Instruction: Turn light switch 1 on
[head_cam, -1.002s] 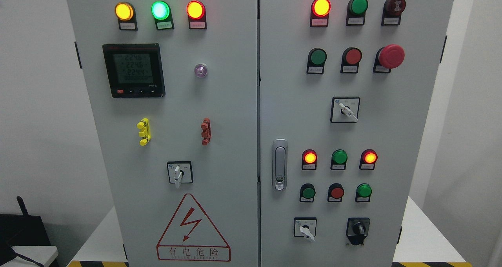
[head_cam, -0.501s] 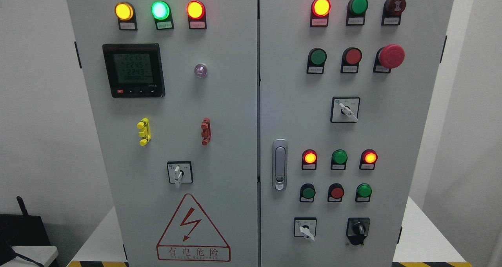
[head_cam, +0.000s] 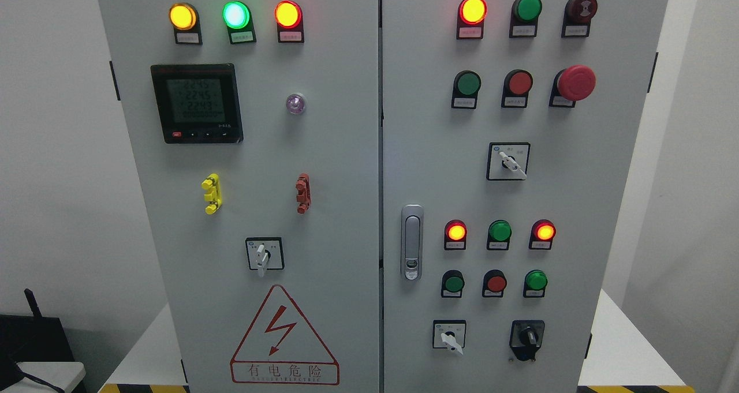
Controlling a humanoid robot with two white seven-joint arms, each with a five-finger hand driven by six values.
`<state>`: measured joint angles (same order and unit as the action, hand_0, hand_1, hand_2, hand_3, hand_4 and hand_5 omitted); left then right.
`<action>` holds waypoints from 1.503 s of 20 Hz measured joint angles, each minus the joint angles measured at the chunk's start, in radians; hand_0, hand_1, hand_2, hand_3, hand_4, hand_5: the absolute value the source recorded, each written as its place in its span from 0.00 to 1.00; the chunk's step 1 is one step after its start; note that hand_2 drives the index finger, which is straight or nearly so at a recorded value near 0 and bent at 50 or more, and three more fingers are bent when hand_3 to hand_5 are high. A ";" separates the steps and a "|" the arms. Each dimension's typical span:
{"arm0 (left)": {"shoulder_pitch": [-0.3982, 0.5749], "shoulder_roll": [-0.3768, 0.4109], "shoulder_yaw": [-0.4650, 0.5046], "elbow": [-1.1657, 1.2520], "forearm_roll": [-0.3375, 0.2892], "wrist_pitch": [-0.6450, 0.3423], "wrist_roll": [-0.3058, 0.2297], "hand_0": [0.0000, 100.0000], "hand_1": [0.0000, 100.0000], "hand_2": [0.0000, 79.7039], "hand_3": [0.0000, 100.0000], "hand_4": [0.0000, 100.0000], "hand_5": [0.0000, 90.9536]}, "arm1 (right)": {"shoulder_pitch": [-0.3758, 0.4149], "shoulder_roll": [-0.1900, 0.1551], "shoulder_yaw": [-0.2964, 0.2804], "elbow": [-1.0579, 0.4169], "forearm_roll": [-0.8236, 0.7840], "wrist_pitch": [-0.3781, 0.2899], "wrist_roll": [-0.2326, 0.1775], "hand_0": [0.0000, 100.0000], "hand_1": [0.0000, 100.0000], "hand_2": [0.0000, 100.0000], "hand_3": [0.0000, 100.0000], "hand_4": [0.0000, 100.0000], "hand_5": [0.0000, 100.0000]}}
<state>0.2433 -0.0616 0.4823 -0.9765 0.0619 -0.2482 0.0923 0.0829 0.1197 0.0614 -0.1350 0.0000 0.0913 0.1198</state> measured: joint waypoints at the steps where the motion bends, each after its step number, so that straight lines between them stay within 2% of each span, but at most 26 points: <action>1: 0.000 0.000 0.010 -0.036 -0.001 -0.004 -0.004 0.49 0.00 0.21 0.35 0.43 0.08 | 0.000 0.000 0.000 0.000 0.000 0.000 0.000 0.12 0.39 0.00 0.00 0.00 0.00; 4: 0.000 0.001 0.039 -0.145 -0.002 -0.018 -0.008 0.43 0.05 0.30 0.41 0.50 0.18 | 0.000 0.000 0.000 0.000 0.000 0.000 0.000 0.12 0.39 0.00 0.00 0.00 0.00; 8: -0.002 0.002 0.070 -0.292 -0.003 -0.028 -0.010 0.36 0.11 0.39 0.45 0.52 0.23 | 0.000 0.000 0.000 0.000 0.000 0.000 0.000 0.12 0.39 0.00 0.00 0.00 0.00; 14: -0.016 0.020 0.094 -0.476 -0.003 -0.029 -0.069 0.26 0.16 0.43 0.46 0.53 0.29 | 0.000 0.000 0.000 0.000 0.000 0.000 0.000 0.12 0.39 0.00 0.00 0.00 0.00; 17: -0.035 0.030 0.092 -0.549 -0.004 -0.030 -0.078 0.20 0.19 0.45 0.45 0.53 0.30 | 0.000 0.000 0.000 0.000 0.000 0.000 0.000 0.12 0.39 0.00 0.00 0.00 0.00; 22: -0.078 0.042 0.066 -0.649 -0.005 -0.019 -0.084 0.16 0.21 0.46 0.46 0.54 0.31 | 0.000 0.000 0.000 0.000 0.000 0.000 0.000 0.12 0.39 0.00 0.00 0.00 0.00; 27: -0.136 0.049 0.014 -0.724 -0.023 -0.004 -0.068 0.15 0.21 0.46 0.46 0.53 0.32 | 0.000 0.000 0.000 0.000 0.000 0.000 0.000 0.12 0.39 0.00 0.00 0.00 0.00; 30: -0.180 0.052 -0.032 -0.760 -0.039 0.008 -0.020 0.15 0.23 0.48 0.48 0.55 0.35 | 0.000 0.000 0.000 0.000 0.000 0.000 0.000 0.12 0.39 0.00 0.00 0.00 0.00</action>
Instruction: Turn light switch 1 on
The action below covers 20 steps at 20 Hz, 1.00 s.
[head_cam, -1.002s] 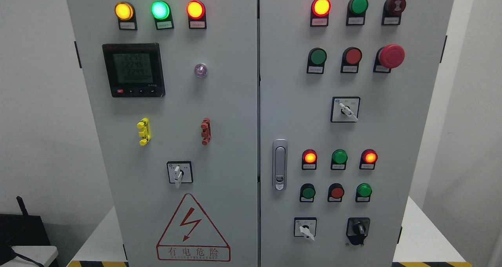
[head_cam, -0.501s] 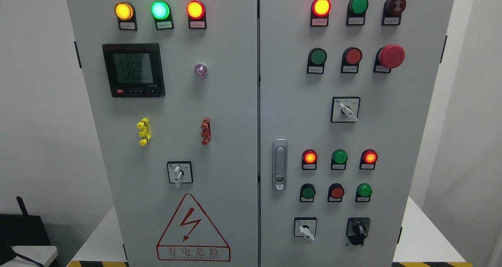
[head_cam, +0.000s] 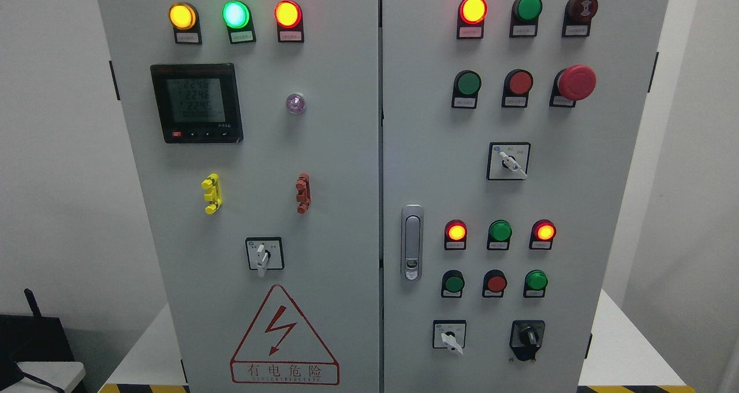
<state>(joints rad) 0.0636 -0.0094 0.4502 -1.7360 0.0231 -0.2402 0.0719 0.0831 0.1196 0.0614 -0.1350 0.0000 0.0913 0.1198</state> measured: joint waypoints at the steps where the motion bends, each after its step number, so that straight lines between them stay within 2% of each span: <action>1: -0.010 0.001 -0.017 -0.009 -0.004 0.008 0.020 0.15 0.23 0.49 0.49 0.56 0.36 | 0.000 0.000 0.000 0.000 0.000 0.000 0.000 0.12 0.39 0.00 0.00 0.00 0.00; 2: -0.018 0.001 -0.036 -0.019 -0.007 0.019 0.036 0.15 0.24 0.50 0.50 0.57 0.38 | 0.000 0.000 0.000 0.000 0.000 0.000 0.000 0.12 0.39 0.00 0.00 0.00 0.00; 7: -0.066 0.000 -0.134 -0.056 -0.017 0.064 0.127 0.13 0.28 0.53 0.56 0.61 0.57 | 0.000 0.000 0.000 0.000 0.000 0.000 0.000 0.12 0.39 0.00 0.00 0.00 0.00; 12: -0.112 -0.016 -0.231 -0.080 -0.020 0.121 0.189 0.11 0.32 0.55 0.58 0.63 0.61 | 0.000 0.000 0.000 0.000 0.000 0.000 0.000 0.12 0.39 0.00 0.00 0.00 0.00; 15: -0.133 -0.025 -0.283 -0.089 -0.044 0.146 0.214 0.09 0.35 0.55 0.58 0.64 0.62 | 0.000 0.000 0.000 0.000 0.000 0.000 0.000 0.12 0.39 0.00 0.00 0.00 0.00; 20: -0.162 -0.038 -0.358 -0.100 -0.083 0.197 0.286 0.06 0.40 0.57 0.59 0.64 0.63 | 0.000 0.000 0.000 0.000 0.000 0.000 0.000 0.12 0.39 0.00 0.00 0.00 0.00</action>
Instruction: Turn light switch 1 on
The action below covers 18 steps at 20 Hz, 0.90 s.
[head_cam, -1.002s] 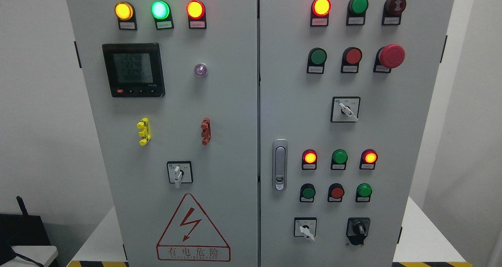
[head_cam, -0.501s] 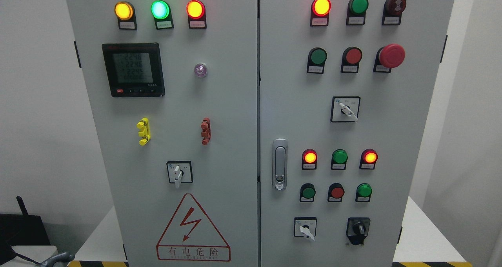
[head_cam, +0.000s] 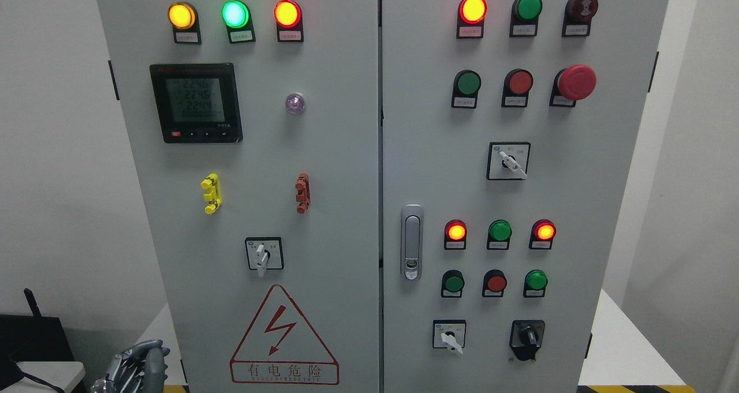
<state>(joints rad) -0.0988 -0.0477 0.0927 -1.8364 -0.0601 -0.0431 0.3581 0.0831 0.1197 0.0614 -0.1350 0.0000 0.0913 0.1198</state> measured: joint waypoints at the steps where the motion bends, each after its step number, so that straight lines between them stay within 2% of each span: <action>1: -0.007 -0.003 -0.014 -0.002 -0.005 0.009 0.009 0.06 0.41 0.57 0.60 0.64 0.63 | 0.000 0.000 0.000 0.000 0.000 0.000 0.000 0.12 0.39 0.00 0.00 0.00 0.00; 7: -0.044 -0.016 -0.091 -0.010 -0.046 0.069 0.068 0.07 0.42 0.58 0.60 0.65 0.63 | 0.000 0.000 0.000 0.000 0.000 0.000 0.000 0.12 0.39 0.00 0.00 0.00 0.00; 12: -0.089 -0.028 -0.149 -0.014 -0.090 0.161 0.135 0.07 0.43 0.58 0.60 0.65 0.64 | 0.000 0.000 0.000 0.000 0.000 0.000 0.000 0.12 0.39 0.00 0.00 0.00 0.00; 18: -0.143 -0.040 -0.204 -0.016 -0.112 0.264 0.203 0.07 0.46 0.59 0.61 0.66 0.65 | 0.000 0.000 0.000 0.000 0.000 0.000 0.000 0.12 0.39 0.00 0.00 0.00 0.00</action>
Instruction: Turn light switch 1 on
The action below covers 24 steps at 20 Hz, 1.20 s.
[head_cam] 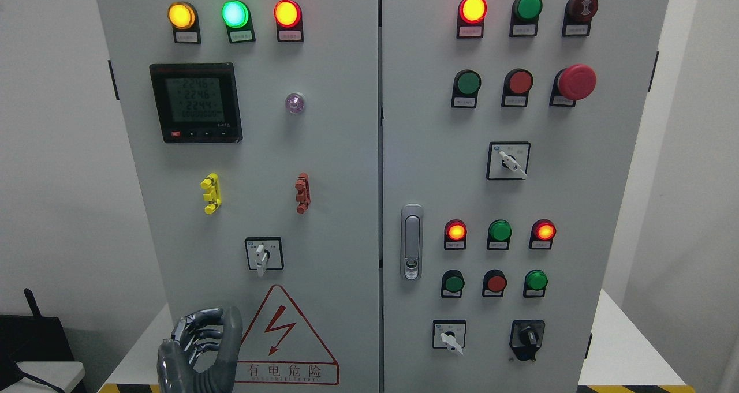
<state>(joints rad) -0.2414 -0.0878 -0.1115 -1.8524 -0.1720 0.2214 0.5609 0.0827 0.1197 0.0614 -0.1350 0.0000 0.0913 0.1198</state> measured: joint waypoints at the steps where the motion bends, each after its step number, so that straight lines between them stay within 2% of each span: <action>1: -0.006 -0.002 -0.007 0.000 -0.002 0.008 0.005 0.07 0.46 0.59 0.61 0.66 0.65 | 0.000 0.000 0.000 0.000 0.000 0.000 0.000 0.12 0.39 0.00 0.00 0.00 0.00; 10: -0.044 -0.011 -0.051 -0.002 -0.054 0.099 0.048 0.09 0.49 0.59 0.61 0.68 0.67 | 0.000 0.000 0.000 0.000 0.000 0.000 0.000 0.12 0.39 0.00 0.00 0.00 0.00; 24: -0.087 -0.020 -0.075 -0.002 -0.073 0.180 0.089 0.13 0.55 0.60 0.62 0.68 0.70 | 0.000 0.000 0.000 0.000 0.000 0.000 0.000 0.12 0.39 0.00 0.00 0.00 0.00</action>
<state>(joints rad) -0.3284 -0.1082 -0.1868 -1.8546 -0.2455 0.4018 0.6501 0.0827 0.1197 0.0614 -0.1350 0.0000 0.0913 0.1198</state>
